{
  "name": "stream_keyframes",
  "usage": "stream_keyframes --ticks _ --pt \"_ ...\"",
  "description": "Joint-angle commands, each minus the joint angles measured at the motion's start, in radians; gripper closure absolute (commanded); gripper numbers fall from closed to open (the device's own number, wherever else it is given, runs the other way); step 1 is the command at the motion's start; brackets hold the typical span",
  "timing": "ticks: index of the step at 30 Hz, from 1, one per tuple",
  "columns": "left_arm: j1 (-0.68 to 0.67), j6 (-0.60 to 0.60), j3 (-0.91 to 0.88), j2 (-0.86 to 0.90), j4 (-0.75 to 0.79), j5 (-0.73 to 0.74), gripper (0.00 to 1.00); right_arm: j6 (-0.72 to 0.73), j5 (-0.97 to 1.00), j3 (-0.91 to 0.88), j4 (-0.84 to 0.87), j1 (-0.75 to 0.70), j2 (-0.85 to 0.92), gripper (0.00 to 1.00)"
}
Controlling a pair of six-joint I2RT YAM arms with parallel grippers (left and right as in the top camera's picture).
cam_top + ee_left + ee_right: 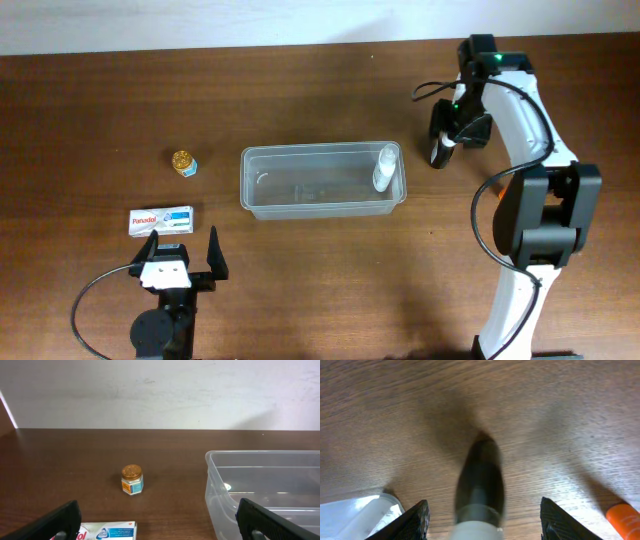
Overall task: Pack container
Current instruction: 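Move the right gripper to the dark bottle and grasp it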
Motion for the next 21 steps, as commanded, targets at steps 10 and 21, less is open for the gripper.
stream_keyframes --ticks 10,21 --pt "0.004 0.015 -0.001 -0.009 -0.008 -0.003 0.00 -0.056 -0.019 0.015 -0.030 -0.011 0.013 0.47" --pt "0.004 0.015 -0.001 -0.009 -0.008 -0.003 0.01 -0.056 -0.001 0.000 -0.031 -0.010 0.026 0.57"
